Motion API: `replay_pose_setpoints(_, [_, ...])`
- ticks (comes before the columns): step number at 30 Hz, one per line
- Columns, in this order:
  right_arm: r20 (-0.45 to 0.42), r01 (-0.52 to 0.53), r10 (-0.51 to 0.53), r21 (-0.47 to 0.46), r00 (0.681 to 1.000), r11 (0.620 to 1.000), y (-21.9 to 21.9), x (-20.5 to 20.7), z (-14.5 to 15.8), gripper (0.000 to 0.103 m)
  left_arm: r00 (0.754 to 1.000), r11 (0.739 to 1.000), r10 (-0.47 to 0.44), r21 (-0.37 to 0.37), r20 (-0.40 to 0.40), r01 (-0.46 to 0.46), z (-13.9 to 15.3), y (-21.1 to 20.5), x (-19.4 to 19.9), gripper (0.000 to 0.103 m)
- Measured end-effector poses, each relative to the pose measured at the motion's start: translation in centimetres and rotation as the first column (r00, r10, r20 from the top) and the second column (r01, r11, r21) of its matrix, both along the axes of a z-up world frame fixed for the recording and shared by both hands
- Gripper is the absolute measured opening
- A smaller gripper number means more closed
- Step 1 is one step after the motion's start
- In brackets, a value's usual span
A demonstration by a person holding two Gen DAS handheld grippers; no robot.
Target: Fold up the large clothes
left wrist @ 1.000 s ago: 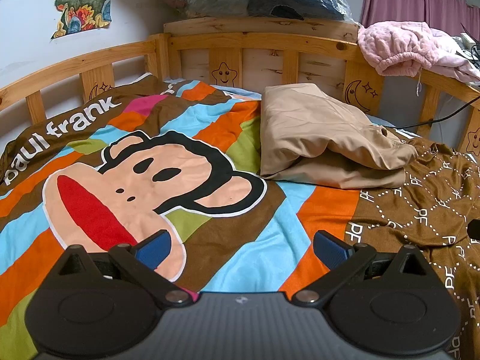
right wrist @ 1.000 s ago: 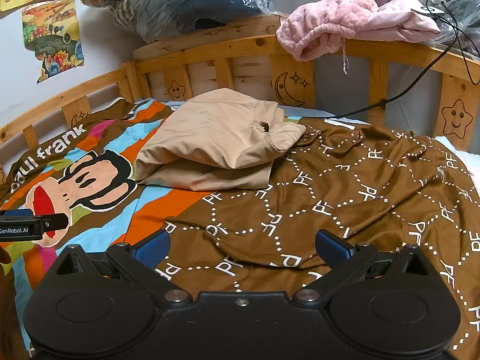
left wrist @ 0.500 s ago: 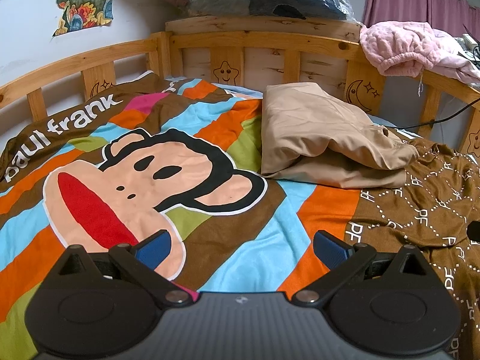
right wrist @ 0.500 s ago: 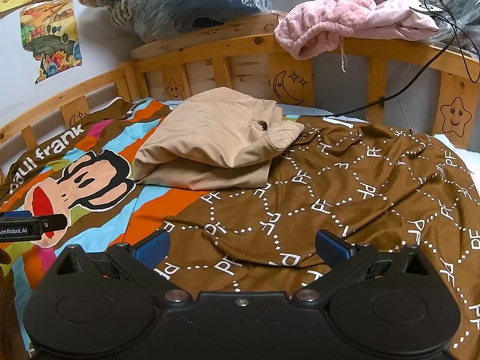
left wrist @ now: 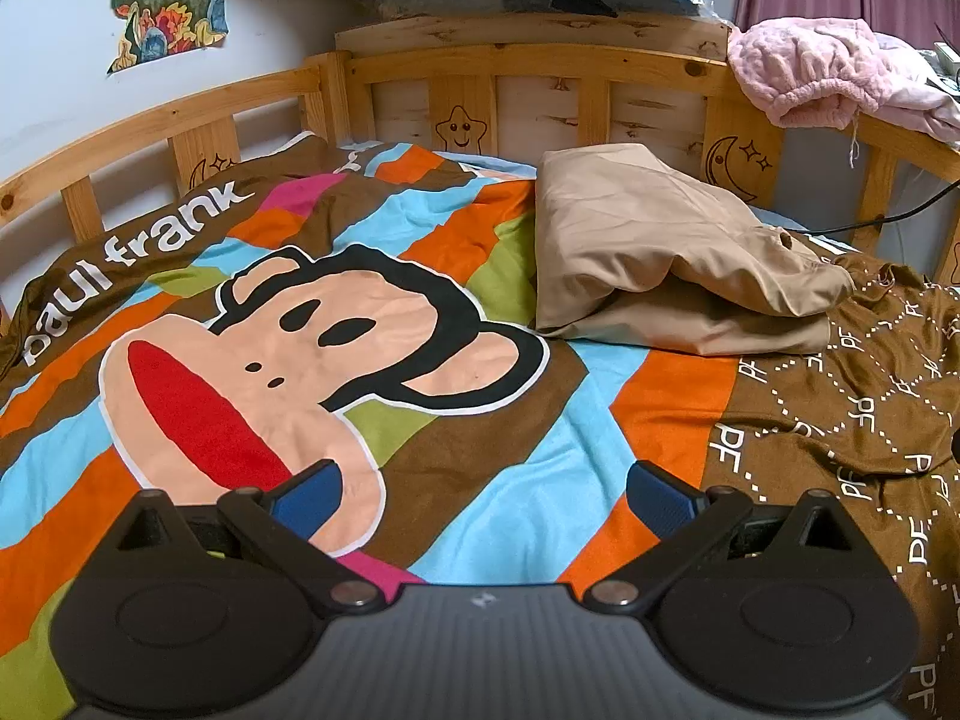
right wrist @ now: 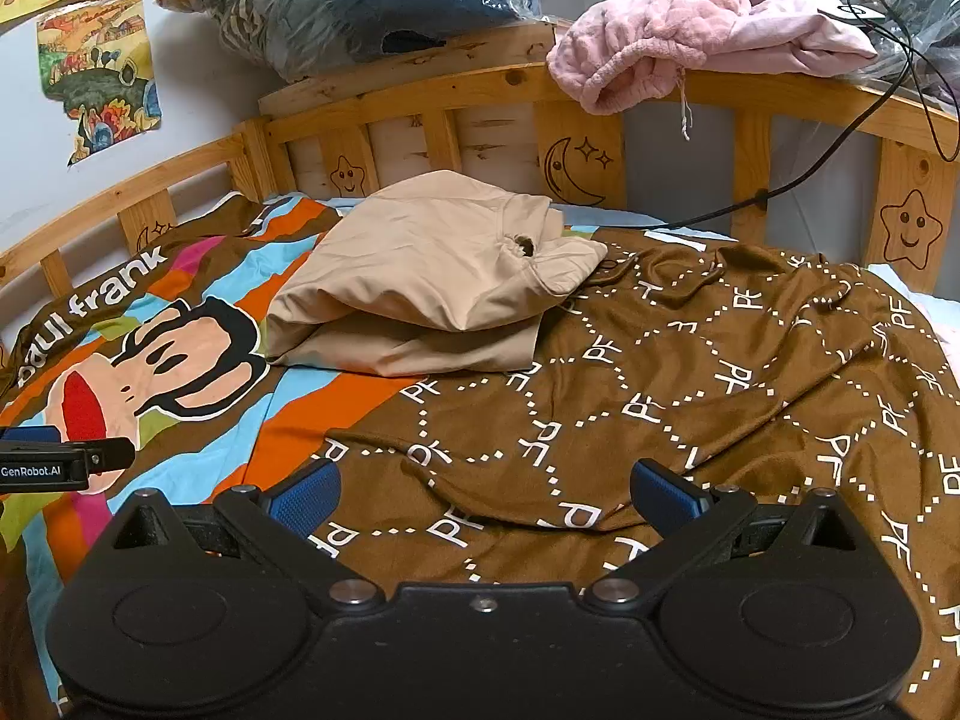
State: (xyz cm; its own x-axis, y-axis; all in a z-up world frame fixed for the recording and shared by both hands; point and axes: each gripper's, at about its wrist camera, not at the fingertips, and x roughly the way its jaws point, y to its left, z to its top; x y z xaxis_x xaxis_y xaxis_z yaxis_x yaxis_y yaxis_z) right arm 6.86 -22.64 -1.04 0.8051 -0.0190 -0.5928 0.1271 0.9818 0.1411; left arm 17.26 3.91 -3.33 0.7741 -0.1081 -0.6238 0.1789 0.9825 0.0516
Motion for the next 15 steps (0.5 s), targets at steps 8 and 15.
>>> replay_pose_setpoints(8, [-0.005,0.007,-0.007,0.001,1.0,1.0,0.12,-0.01,-0.07,0.102,1.0,1.0,0.0,-0.001,0.003,0.0,0.01,0.0,-0.01,0.102])
replay_pose_setpoints(15, [-0.007,0.007,-0.007,0.0,1.0,1.0,0.06,-0.02,-0.1,0.102,1.0,1.0,-0.018,-0.022,0.003,0.018,0.35,-0.01,-0.16,0.102])
